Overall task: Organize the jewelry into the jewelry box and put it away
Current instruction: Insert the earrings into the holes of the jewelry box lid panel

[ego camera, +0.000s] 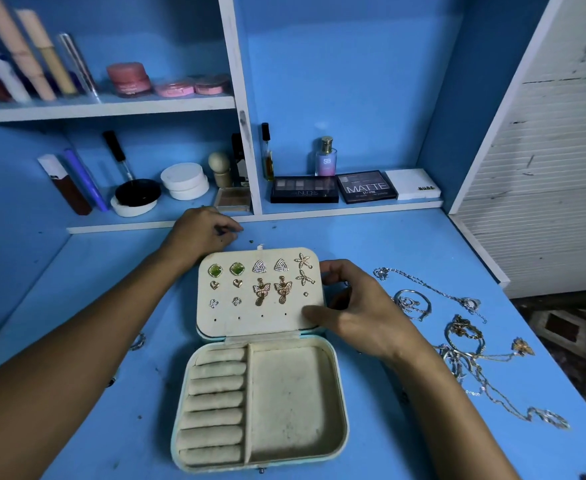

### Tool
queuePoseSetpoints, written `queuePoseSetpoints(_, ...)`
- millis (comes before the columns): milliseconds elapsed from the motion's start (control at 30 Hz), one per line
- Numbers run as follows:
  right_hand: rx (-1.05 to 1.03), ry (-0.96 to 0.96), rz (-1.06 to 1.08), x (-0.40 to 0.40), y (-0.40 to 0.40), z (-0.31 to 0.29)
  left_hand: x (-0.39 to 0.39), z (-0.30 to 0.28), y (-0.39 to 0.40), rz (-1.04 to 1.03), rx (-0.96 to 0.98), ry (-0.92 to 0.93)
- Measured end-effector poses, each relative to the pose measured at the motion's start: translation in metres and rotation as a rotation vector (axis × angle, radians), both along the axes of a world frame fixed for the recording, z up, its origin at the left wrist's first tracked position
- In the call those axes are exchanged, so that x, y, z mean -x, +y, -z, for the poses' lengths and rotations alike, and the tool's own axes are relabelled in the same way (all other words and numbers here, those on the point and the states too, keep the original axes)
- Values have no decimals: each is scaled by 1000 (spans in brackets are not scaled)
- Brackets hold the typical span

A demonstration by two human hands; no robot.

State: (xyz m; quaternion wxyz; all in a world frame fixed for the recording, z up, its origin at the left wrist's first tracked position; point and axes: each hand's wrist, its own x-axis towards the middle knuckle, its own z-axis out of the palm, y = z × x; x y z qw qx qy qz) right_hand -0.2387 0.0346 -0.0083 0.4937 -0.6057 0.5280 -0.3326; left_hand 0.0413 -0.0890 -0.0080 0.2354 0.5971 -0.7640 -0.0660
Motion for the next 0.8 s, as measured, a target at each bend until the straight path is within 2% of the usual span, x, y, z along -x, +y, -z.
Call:
queuePoseSetpoints(267, 1, -12, -7, 1, 0, -1, 2, 2, -5, -13, 20, -23)
queuePoseSetpoints(600, 12, -13, -20, 3, 0, 0, 13, -5, -15, -120, -107, -10)
queuePoseSetpoints(800, 20, -10, -13, 2, -1, 0, 16, -7, -15, -53, -107, -101)
